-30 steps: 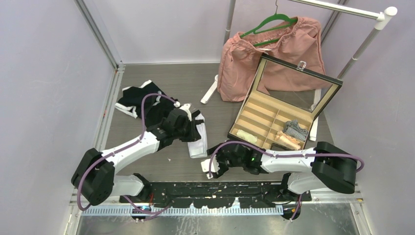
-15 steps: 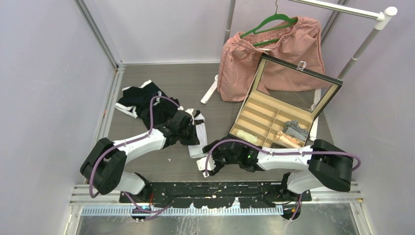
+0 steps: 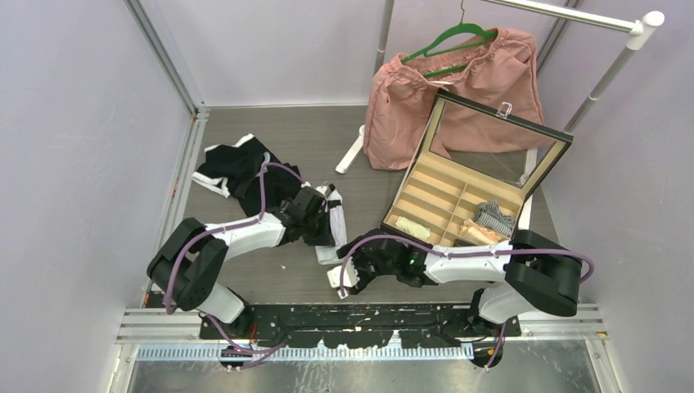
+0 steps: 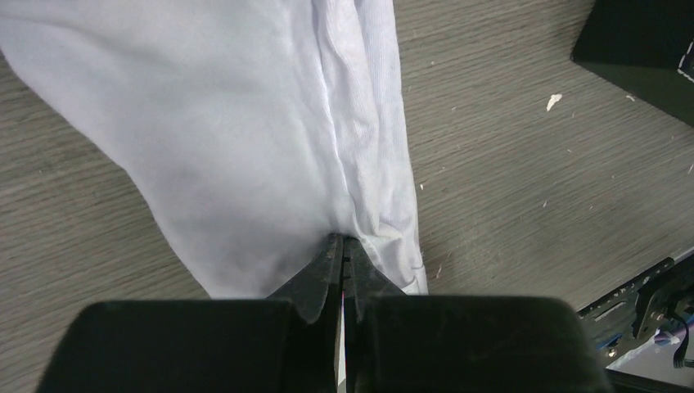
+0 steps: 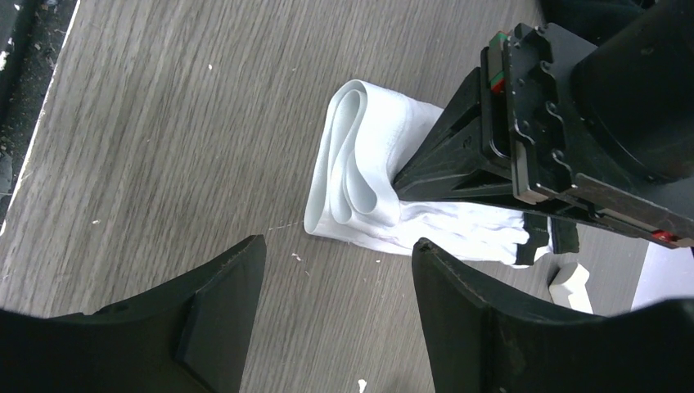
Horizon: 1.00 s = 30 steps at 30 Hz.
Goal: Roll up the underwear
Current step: Roll the underwear to the center of the board.
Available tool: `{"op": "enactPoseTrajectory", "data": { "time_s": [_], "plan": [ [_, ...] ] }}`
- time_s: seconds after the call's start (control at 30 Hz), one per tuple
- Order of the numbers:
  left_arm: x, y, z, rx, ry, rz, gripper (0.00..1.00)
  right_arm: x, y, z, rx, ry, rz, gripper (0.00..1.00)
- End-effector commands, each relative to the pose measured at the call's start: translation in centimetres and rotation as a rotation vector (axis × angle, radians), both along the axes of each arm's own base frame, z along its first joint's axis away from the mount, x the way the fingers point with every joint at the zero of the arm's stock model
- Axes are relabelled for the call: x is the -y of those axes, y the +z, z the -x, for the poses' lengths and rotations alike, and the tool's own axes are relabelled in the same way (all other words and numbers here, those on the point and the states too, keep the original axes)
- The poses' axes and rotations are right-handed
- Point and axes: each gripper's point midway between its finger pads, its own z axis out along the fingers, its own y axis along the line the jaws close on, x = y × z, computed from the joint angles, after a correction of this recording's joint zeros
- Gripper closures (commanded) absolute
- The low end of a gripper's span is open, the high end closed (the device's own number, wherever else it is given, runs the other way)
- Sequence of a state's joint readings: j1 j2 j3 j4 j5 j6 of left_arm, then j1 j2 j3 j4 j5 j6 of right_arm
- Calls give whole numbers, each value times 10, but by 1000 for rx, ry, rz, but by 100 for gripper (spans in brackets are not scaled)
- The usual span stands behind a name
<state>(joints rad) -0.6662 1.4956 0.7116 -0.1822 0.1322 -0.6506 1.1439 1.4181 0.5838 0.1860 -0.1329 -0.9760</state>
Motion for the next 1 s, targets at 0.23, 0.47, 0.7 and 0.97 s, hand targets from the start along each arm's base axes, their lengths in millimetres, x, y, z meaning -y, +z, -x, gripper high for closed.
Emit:
{"op": "enactPoseTrajectory", "data": {
  "time_s": [0.23, 0.47, 0.7, 0.97],
  "plan": [
    [-2, -23, 4, -49, -15, -30, 99, -11, 0, -12, 96, 29, 26, 31],
    [-1, -25, 5, -59, -25, -27, 99, -7, -16, -15, 134, 56, 106, 32],
    [1, -24, 5, -59, -31, -22, 99, -3, -32, -19, 158, 73, 191, 32],
    [2, -23, 5, -62, -39, -16, 99, -2, -39, -26, 168, 57, 225, 39]
  ]
}}
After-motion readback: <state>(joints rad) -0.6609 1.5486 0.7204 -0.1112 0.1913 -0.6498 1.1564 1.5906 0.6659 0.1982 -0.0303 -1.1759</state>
